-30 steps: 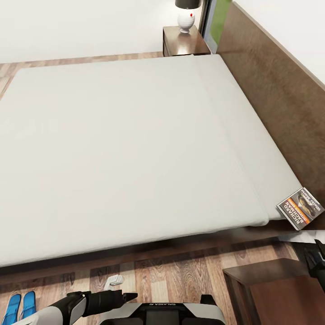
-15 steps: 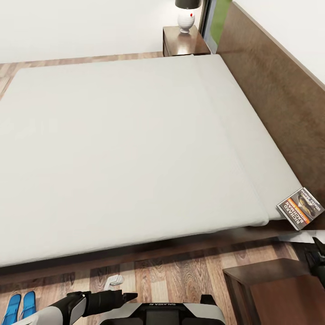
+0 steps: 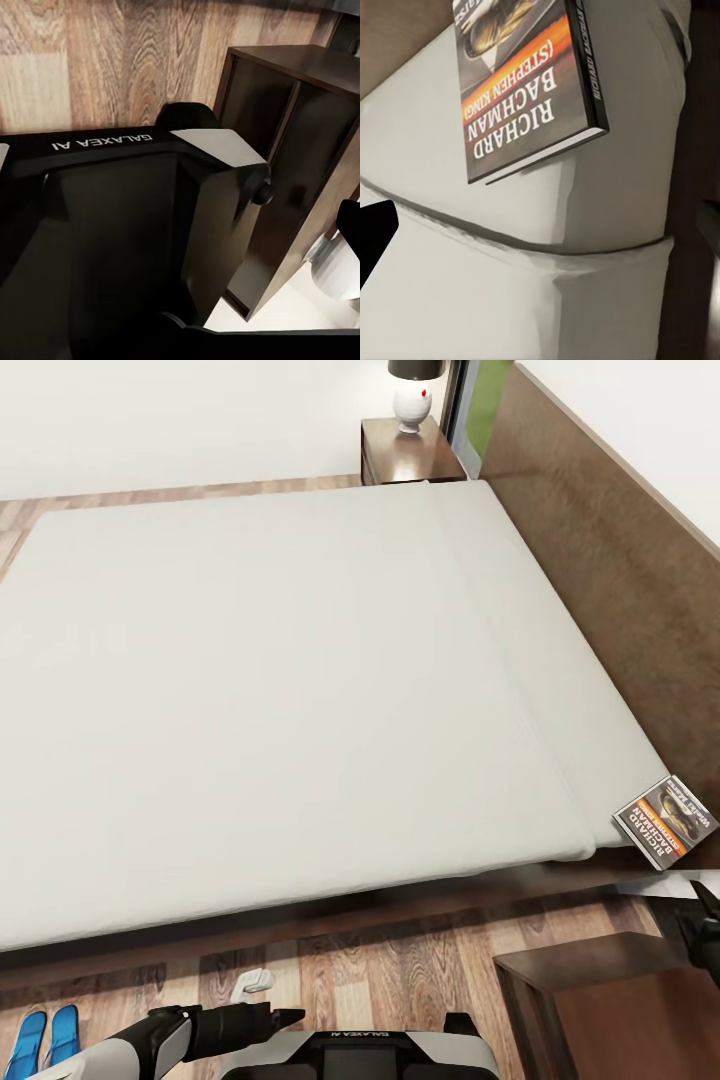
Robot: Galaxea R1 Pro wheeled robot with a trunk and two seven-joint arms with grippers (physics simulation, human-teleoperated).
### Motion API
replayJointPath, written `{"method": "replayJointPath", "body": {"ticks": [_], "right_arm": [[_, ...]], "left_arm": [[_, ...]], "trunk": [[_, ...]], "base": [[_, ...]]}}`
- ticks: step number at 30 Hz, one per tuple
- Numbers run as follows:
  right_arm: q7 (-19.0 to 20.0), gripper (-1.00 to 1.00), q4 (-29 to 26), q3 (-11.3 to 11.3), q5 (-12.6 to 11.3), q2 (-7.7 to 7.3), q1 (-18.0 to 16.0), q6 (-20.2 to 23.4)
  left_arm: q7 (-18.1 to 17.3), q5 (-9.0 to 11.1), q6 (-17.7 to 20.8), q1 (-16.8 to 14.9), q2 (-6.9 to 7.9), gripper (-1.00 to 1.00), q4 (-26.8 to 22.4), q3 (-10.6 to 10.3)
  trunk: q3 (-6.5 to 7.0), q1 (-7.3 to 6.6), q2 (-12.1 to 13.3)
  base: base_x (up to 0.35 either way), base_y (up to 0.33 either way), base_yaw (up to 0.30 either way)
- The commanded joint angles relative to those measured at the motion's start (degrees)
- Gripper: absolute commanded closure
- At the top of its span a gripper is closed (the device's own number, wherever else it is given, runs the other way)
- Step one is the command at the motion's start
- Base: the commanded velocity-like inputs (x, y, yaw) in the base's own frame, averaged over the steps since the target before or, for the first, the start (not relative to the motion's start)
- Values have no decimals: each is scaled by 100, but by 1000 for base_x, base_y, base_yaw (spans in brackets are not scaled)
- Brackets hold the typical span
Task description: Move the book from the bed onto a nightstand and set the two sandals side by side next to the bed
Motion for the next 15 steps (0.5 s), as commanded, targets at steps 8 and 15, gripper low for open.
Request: {"method": "replayJointPath", "body": {"ticks": [8,15], "right_arm": [[2,-100,-22,6,-43,11,-6,86],[8,-100,-257,22,-48,29,-7,179]], "left_arm": [[-22,-44,51,1,0,-100,-9,50],[-22,-44,51,-1,5,-100,-9,50]], "trunk": [[-2,0,-2],[-2,0,-2]], "base": [[0,0,0],[0,0,0]]}}
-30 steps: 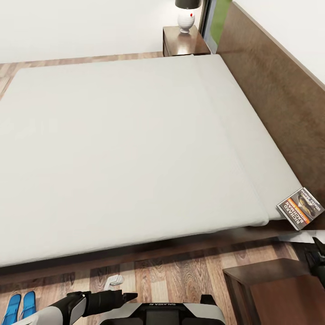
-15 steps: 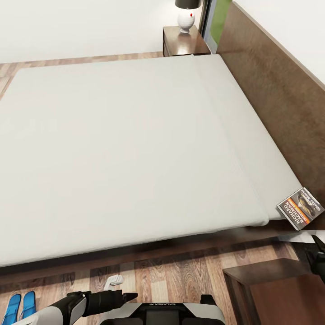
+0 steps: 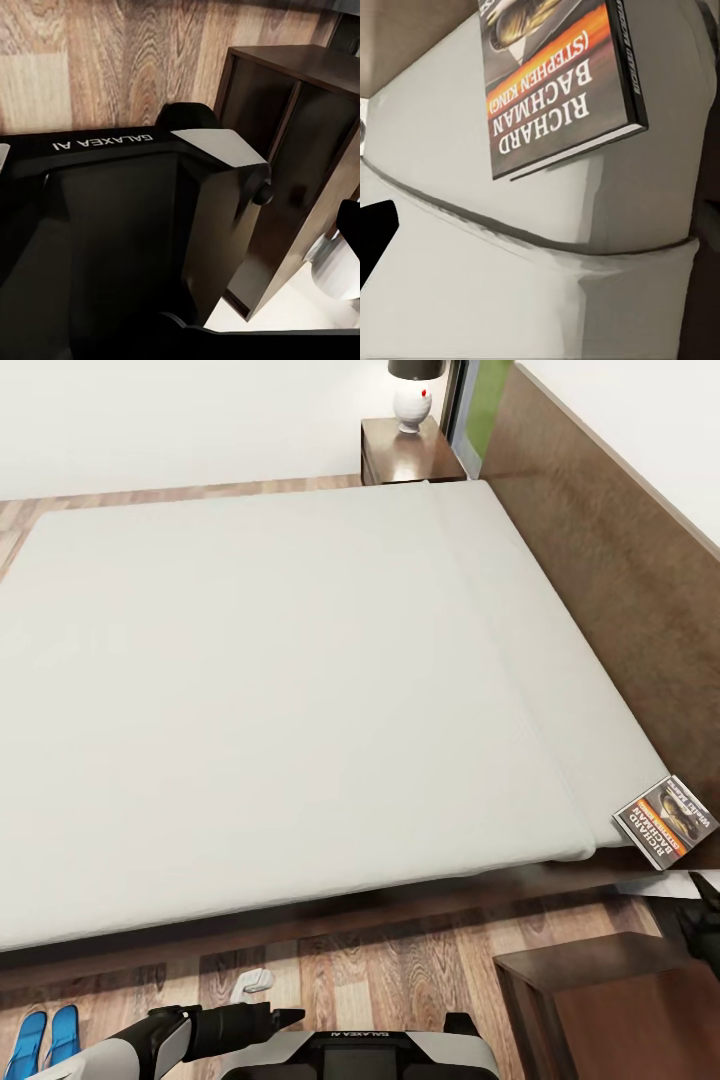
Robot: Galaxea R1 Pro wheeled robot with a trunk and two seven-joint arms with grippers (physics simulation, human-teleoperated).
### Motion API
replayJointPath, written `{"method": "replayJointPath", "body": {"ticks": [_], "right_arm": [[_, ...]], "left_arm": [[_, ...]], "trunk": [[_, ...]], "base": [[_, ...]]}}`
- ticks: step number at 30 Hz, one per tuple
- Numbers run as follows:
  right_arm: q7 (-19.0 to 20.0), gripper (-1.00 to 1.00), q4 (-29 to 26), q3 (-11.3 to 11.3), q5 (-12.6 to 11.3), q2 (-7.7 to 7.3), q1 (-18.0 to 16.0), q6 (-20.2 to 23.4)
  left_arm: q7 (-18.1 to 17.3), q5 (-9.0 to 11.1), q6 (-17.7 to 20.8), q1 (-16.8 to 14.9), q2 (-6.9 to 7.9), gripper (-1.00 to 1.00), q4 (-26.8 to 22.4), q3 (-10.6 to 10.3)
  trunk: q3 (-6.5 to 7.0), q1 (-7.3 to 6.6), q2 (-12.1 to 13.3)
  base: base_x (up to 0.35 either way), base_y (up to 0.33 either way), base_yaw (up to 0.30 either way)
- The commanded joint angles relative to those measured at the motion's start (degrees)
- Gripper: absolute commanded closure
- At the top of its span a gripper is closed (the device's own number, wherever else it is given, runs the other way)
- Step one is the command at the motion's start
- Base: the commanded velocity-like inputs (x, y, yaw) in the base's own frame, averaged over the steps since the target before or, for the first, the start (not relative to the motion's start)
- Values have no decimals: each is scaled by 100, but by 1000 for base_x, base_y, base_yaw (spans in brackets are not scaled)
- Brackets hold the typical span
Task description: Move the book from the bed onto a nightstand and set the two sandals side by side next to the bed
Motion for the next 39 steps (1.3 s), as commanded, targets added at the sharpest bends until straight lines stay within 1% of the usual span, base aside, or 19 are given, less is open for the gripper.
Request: {"method": "replayJointPath", "body": {"ticks": [1,5,12,20,24,39], "right_arm": [[12,-100,-29,-10,-37,16,-4,126],[31,-100,-57,-8,-38,29,-4,341],[49,-100,-63,-8,-37,35,-4,418],[50,-100,-71,-8,-35,33,-4,433],[50,-100,-78,-6,-35,32,-4,434],[42,-100,-99,-7,-35,33,-4,434]], "left_arm": [[-22,-44,51,1,0,-100,-9,50],[-22,-44,51,2,1,-100,-9,50],[-22,-44,51,2,-4,-100,-9,50],[-22,-44,51,2,-4,-100,-9,50],[-22,-44,51,2,-5,-100,-9,50],[-24,-37,51,2,3,-100,-9,58]], "trunk": [[-2,0,-2],[-2,0,-2],[-2,0,-2],[-2,0,-2],[-74,88,-162],[-74,88,-162]], "base": [[0,0,0],[0,0,0],[0,0,0],[0,0,0],[0,0,0],[0,0,0]]}}
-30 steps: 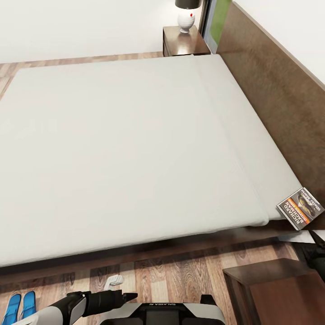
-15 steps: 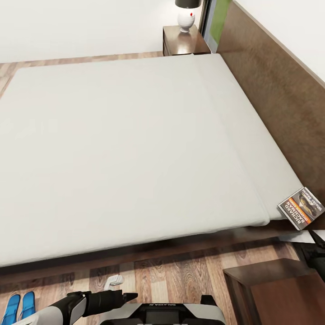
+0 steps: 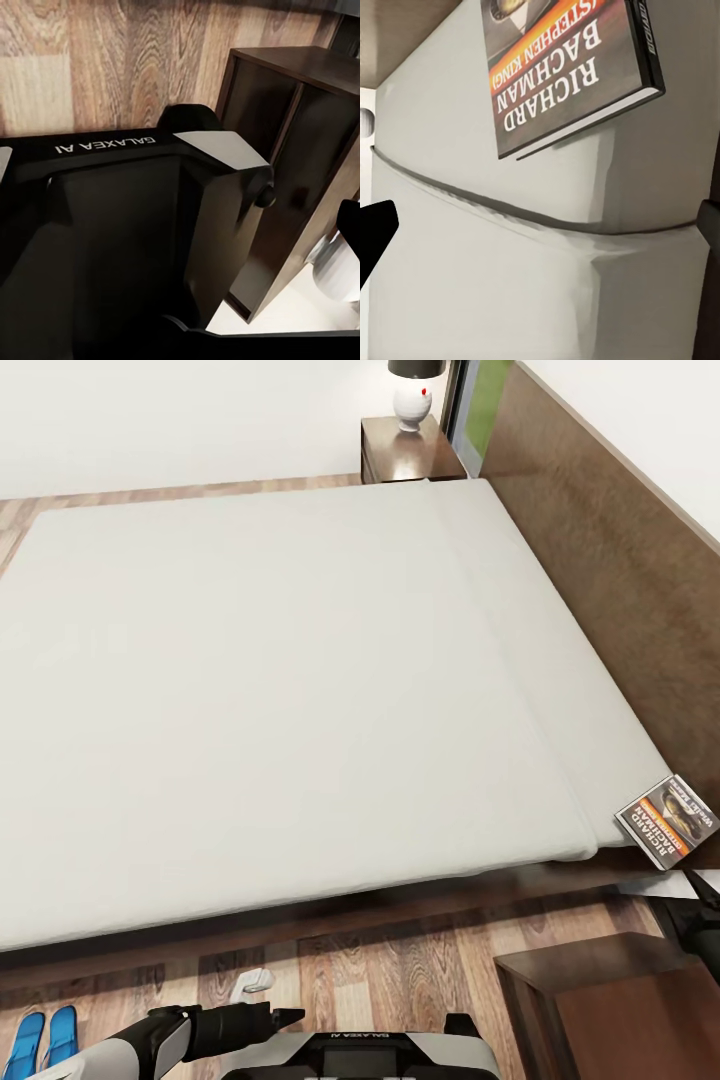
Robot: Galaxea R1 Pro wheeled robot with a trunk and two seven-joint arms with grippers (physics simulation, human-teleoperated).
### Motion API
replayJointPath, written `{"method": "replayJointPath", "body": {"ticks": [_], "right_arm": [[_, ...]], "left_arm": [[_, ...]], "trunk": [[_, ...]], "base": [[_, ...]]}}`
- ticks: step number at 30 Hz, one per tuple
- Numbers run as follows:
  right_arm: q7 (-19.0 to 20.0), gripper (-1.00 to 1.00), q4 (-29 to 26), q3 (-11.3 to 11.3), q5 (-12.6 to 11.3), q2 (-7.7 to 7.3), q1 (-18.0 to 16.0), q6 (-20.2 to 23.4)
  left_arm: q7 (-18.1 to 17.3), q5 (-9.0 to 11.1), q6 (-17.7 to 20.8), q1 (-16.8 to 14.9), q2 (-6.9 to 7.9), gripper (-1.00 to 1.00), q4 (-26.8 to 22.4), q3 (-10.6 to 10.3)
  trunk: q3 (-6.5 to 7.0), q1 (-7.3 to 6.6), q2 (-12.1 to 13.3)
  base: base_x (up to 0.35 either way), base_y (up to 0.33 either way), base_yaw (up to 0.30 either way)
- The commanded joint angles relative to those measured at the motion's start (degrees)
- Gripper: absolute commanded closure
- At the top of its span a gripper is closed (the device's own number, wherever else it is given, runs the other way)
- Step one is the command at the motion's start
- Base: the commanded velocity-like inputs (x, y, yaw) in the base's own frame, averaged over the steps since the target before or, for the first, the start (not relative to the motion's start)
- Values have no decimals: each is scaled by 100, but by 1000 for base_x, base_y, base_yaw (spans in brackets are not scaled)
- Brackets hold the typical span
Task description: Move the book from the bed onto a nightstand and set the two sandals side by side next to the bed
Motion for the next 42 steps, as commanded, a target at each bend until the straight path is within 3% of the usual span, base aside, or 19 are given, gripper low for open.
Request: {"method": "replayJointPath", "body": {"ticks": [1,42], "right_arm": [[6,-100,4,-11,-36,0,-3,45],[10,-100,-2,-43,-42,-17,-3,-12]], "left_arm": [[-21,-43,51,0,0,-100,-9,51],[-13,-42,42,-1,0,-100,-9,51]], "trunk": [[-2,0,-2],[-2,0,-2]], "base": [[0,0,0],[53,0,0]]}}
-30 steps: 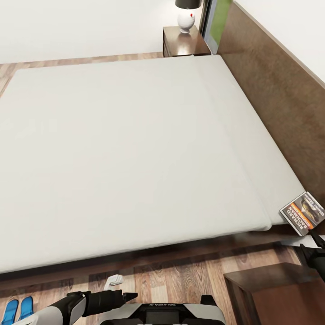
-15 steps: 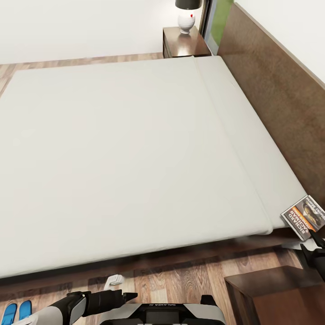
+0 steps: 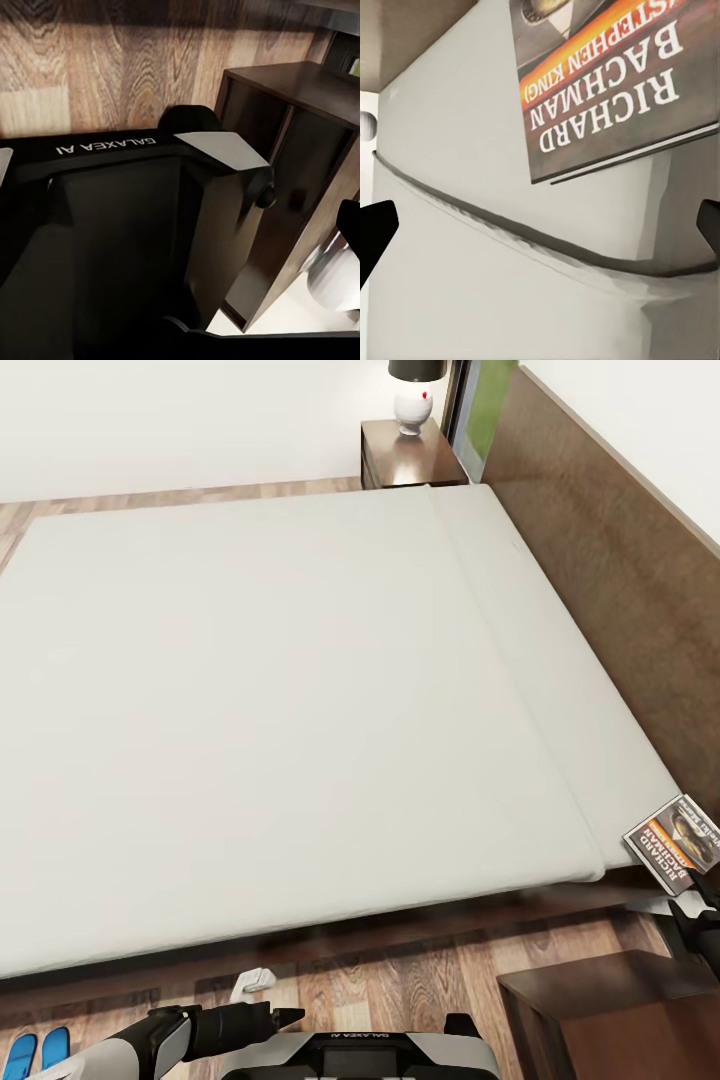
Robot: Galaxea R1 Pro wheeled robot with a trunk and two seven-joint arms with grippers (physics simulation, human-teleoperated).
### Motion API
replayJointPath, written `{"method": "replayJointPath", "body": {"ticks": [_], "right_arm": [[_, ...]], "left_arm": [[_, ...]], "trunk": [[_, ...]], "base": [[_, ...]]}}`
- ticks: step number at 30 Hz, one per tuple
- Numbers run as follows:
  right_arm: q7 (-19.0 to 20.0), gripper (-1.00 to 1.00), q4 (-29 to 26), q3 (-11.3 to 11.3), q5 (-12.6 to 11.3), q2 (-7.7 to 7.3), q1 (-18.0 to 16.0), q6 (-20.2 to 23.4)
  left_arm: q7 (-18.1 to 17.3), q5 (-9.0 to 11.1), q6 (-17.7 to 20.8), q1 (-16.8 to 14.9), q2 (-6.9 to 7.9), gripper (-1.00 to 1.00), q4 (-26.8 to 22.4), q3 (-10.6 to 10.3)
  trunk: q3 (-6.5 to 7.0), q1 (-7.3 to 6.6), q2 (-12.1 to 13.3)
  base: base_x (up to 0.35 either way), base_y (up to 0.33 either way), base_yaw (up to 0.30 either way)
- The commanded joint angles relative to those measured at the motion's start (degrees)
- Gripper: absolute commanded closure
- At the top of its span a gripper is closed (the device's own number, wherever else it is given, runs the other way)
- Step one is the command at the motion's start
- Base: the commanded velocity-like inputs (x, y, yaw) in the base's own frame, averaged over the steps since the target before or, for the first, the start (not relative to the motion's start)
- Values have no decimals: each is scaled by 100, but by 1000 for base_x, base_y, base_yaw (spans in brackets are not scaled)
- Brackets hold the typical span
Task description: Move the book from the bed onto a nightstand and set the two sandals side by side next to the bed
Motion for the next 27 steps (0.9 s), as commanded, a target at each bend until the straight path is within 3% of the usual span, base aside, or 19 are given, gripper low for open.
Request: {"method": "replayJointPath", "body": {"ticks": [1,27], "right_arm": [[5,-100,6,-14,-37,0,-3,42],[2,-100,12,-39,-43,-9,-3,33]], "left_arm": [[-23,-43,51,0,0,-100,-9,51],[-28,-43,60,1,0,-100,-9,51]], "trunk": [[-2,0,-2],[-2,0,-2]], "base": [[0,0,0],[0,0,0]]}}
